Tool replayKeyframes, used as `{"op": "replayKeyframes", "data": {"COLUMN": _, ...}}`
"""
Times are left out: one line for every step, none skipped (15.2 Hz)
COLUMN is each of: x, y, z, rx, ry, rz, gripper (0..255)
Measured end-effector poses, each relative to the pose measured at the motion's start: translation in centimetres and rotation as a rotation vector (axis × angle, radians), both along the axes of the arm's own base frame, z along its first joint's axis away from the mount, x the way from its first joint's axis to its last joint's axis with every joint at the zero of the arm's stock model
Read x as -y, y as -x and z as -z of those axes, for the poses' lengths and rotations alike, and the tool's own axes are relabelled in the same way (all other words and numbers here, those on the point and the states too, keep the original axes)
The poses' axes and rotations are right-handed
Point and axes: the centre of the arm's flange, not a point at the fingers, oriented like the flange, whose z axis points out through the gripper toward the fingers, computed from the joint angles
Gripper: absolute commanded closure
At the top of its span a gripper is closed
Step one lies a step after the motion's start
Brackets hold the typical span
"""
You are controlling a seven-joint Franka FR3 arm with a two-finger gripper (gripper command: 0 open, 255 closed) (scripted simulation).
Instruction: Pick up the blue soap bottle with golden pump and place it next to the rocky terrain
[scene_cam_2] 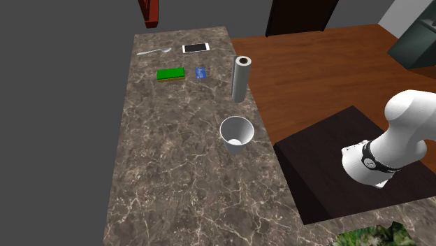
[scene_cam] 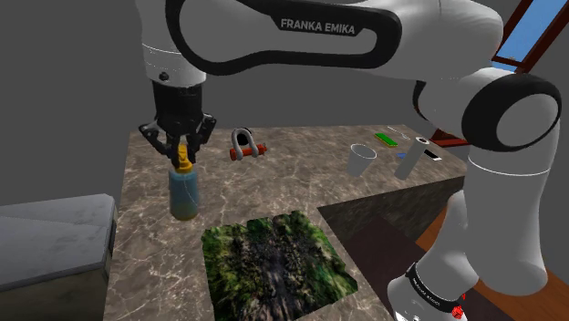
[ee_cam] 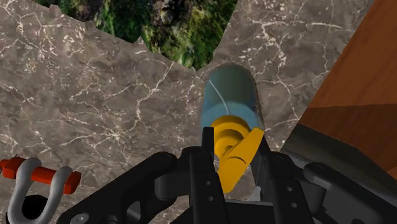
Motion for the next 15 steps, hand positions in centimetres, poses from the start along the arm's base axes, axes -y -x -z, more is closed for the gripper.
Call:
{"op": "replayKeyframes", "data": {"x": -1.2, "y": 0.2, "z": 0.1, "rx": 0.0, "ry": 0.0, "rz": 0.0, "gripper": 255}}
{"op": "replayKeyframes", "data": {"x": -2.7, "y": 0.3, "z": 0.3, "rx": 0.0, "ry": 0.0, "rz": 0.0, "gripper": 255}}
{"op": "replayKeyframes", "data": {"x": -4.0, "y": 0.3, "z": 0.3, "rx": 0.0, "ry": 0.0, "rz": 0.0, "gripper": 255}}
{"op": "replayKeyframes", "data": {"x": -5.1, "y": 0.5, "z": 0.5, "rx": 0.0, "ry": 0.0, "rz": 0.0, "gripper": 255}}
{"op": "replayKeyframes", "data": {"x": -6.8, "y": 0.7, "z": 0.0, "rx": 0.003, "ry": -0.004, "rz": -0.002, "gripper": 255}}
{"op": "replayKeyframes", "data": {"x": -7.6, "y": 0.9, "z": 0.3, "rx": 0.0, "ry": -0.001, "rz": -0.001, "gripper": 255}}
{"op": "replayKeyframes", "data": {"x": -8.0, "y": 0.9, "z": 0.8, "rx": 0.0, "ry": 0.0, "rz": 0.0, "gripper": 255}}
{"op": "replayKeyframes", "data": {"x": -8.2, "y": 0.9, "z": 1.3, "rx": 0.0, "ry": 0.0, "rz": 0.001, "gripper": 255}}
{"op": "replayKeyframes", "data": {"x": -8.4, "y": 1.0, "z": 1.8, "rx": -0.001, "ry": 0.0, "rz": 0.001, "gripper": 255}}
{"op": "replayKeyframes", "data": {"x": -8.4, "y": 1.0, "z": 2.3, "rx": -0.001, "ry": 0.0, "rz": 0.001, "gripper": 255}}
{"op": "replayKeyframes", "data": {"x": -8.5, "y": 1.1, "z": 2.7, "rx": 0.0, "ry": 0.0, "rz": 0.001, "gripper": 255}}
{"op": "replayKeyframes", "data": {"x": -8.4, "y": 1.2, "z": 3.2, "rx": -0.001, "ry": 0.001, "rz": 0.002, "gripper": 255}}
{"op": "replayKeyframes", "data": {"x": -8.4, "y": 1.0, "z": 3.8, "rx": 0.0, "ry": 0.0, "rz": 0.002, "gripper": 255}}
{"op": "replayKeyframes", "data": {"x": -8.4, "y": 0.9, "z": 4.4, "rx": 0.0, "ry": 0.0, "rz": 0.002, "gripper": 255}}
{"op": "replayKeyframes", "data": {"x": -8.3, "y": 1.0, "z": 4.9, "rx": 0.0, "ry": 0.001, "rz": 0.002, "gripper": 255}}
